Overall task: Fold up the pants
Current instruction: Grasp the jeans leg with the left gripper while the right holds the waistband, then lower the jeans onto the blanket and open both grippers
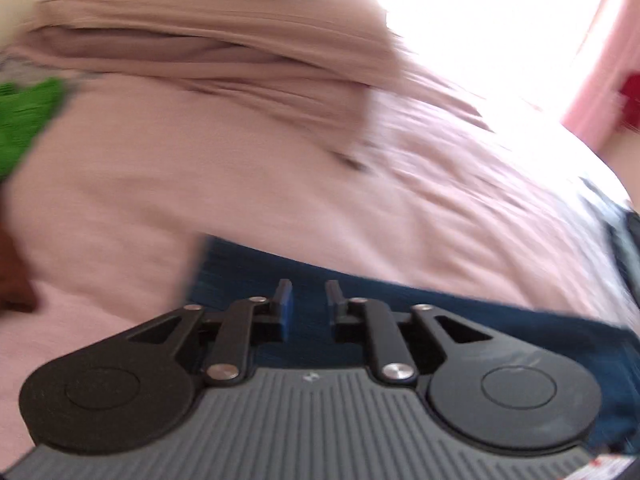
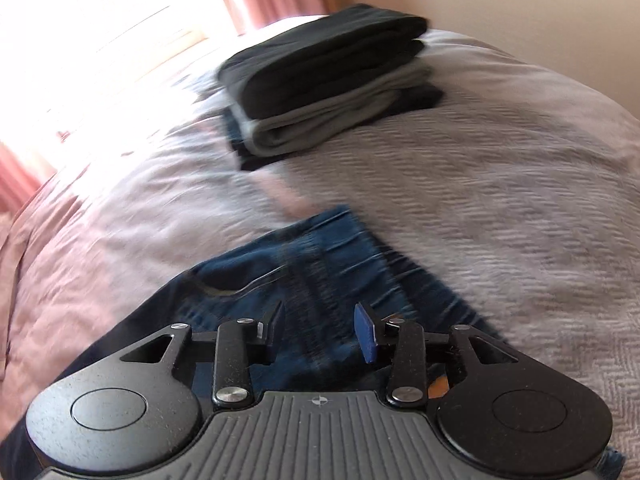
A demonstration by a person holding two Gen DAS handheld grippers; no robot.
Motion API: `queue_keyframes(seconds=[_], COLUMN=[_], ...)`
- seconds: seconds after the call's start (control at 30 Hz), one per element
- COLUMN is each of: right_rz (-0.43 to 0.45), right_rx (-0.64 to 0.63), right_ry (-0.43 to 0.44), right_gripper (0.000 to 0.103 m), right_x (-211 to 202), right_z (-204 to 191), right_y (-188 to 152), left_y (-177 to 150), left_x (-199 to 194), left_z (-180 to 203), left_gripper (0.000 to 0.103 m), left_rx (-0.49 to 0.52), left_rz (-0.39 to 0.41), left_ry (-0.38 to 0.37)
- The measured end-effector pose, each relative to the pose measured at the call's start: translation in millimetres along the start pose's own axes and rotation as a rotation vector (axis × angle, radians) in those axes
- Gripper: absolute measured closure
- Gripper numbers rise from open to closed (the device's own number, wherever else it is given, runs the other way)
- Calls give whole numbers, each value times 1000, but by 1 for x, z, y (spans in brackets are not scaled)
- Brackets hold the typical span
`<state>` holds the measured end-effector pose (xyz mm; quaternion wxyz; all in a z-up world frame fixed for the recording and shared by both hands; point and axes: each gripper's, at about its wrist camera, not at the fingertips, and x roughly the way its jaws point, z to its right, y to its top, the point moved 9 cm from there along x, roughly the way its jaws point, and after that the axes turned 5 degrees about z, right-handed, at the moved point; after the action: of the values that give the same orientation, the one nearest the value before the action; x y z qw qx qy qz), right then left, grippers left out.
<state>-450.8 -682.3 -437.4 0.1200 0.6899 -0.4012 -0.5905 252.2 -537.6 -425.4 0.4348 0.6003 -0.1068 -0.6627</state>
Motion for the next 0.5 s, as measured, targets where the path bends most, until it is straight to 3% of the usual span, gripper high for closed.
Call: queue_keyframes(seconds=[0.07, 0.13, 0.2, 0.27, 0.3, 0.37, 0.43, 0.5], right_rz=[-29, -53, -100, -213, -252, -194, -216, -211], right_rx=[-58, -176, -291, -459, -587, -809, -790, -703], right_ry=[54, 129, 200, 255, 226, 211, 192, 203], right_gripper=[67, 67, 67, 64, 61, 61, 61, 61], right_x=[-1, -2, -1, 5, 9, 5, -3, -16], right_z=[-26, -57, -86, -105, -105, -99, -97, -95], right_y=[-16, -36, -67, -113, -136, -165, -160, -147], left_y=[-24, -49, -87, -117, -118, -111, -94, -84], left_x=[0, 2, 12, 26, 23, 13, -12, -46], left_z=[56, 88, 98, 64, 49, 22, 11, 15], left_gripper=[82, 80, 77, 78, 83, 96, 92, 84], left_rx=[81, 171, 288, 371, 315, 137, 33, 40], left_rz=[-30, -54, -104, -147, -123, -145, -114, -44], left_ry=[-112, -145, -103, 45, 41, 99, 136, 162])
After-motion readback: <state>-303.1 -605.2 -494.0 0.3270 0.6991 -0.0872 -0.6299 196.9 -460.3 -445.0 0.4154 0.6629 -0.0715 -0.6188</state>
